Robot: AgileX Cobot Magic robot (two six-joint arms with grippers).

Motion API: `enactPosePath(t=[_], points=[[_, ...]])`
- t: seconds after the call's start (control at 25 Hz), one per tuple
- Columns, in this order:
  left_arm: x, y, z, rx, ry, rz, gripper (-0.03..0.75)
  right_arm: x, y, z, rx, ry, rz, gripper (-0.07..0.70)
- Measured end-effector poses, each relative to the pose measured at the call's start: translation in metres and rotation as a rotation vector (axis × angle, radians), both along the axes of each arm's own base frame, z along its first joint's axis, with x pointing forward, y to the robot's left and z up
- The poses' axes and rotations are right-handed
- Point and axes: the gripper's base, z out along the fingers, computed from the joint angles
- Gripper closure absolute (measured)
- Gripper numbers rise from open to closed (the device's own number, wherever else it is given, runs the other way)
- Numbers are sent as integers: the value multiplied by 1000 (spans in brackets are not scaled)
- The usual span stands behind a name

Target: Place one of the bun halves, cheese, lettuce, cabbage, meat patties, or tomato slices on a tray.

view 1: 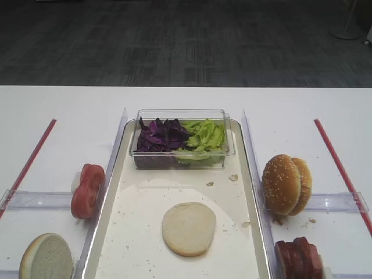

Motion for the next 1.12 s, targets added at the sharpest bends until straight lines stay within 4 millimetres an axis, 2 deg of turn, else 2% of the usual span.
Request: enactPosePath(t=[0.56,0.8,1.12], points=[[-42,0,-5,12,-180,-6,195,0,0,0,0,0,0,267],[-43,0,-15,14,-129,-5,229,0,0,0,-1,0,0,267],[-42,0,-17,14,-118,-5,274,0,0,0,-1,0,0,267]])
